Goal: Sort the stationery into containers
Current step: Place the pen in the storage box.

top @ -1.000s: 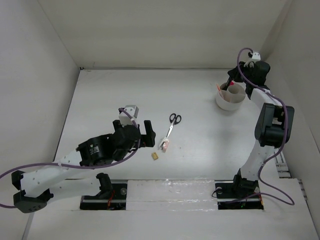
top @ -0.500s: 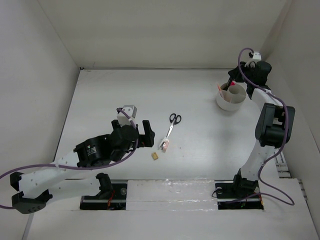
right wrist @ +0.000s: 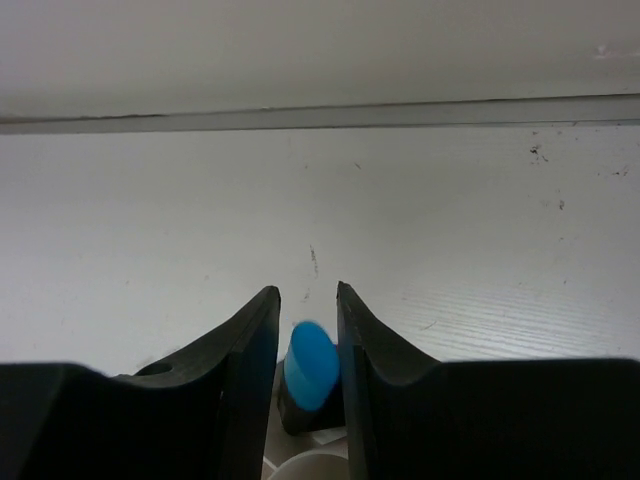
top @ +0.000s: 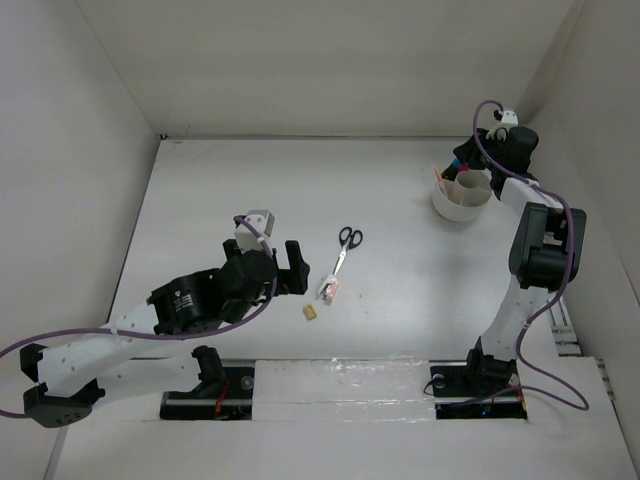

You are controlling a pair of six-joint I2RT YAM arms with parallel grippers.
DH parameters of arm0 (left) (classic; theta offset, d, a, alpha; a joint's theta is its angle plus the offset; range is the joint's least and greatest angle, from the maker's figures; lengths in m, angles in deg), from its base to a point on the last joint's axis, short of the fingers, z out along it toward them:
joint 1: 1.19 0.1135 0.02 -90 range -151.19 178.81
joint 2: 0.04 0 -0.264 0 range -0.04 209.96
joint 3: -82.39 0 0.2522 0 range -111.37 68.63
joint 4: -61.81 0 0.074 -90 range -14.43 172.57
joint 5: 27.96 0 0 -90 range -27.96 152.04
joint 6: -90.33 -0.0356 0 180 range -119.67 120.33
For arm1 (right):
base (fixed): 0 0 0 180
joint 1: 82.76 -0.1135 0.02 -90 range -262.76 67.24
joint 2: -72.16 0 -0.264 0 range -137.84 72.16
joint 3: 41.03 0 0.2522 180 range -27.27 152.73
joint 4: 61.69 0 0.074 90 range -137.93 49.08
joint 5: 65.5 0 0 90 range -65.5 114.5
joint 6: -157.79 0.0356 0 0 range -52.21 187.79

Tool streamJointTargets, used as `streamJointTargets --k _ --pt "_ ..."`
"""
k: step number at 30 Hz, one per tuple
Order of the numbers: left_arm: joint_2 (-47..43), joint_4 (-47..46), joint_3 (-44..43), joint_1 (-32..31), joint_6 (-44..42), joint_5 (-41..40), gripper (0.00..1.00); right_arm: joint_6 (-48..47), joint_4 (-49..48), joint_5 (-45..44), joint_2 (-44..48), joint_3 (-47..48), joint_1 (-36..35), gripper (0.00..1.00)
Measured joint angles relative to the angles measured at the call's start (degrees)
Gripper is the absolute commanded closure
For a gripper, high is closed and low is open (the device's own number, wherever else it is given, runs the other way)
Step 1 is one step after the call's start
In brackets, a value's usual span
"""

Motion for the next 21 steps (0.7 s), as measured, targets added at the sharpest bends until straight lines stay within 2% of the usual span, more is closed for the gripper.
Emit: streamJointTargets --k 8,15,16,17,21 --pt "0.0 0.0 0.0 0.0 -0.2 0.0 0.0 -0.1 0.0 0.0 -0.1 0.0 0.0 0.55" --pt "-0.3 0.0 0.0 0.0 -0.2 -0.1 0.0 0.7 -0.1 1.4 1.2 -0.1 0.0 0.38" --pt "-0.3 0.0 0.0 0.0 -0.2 -0.1 0.0 1.0 -0.1 1.4 1.9 -0.1 0.0 0.13" --pt "-0.2 0.0 0.0 0.0 -0.2 -0.2 0.0 1.5 0.0 1.3 2.8 -0.1 0.0 0.0" --pt "0.3 0.0 0.0 0.0 -0.2 -0.4 0.0 2.2 1.4 -1.5 8.2 -0.1 -0.7 0.0"
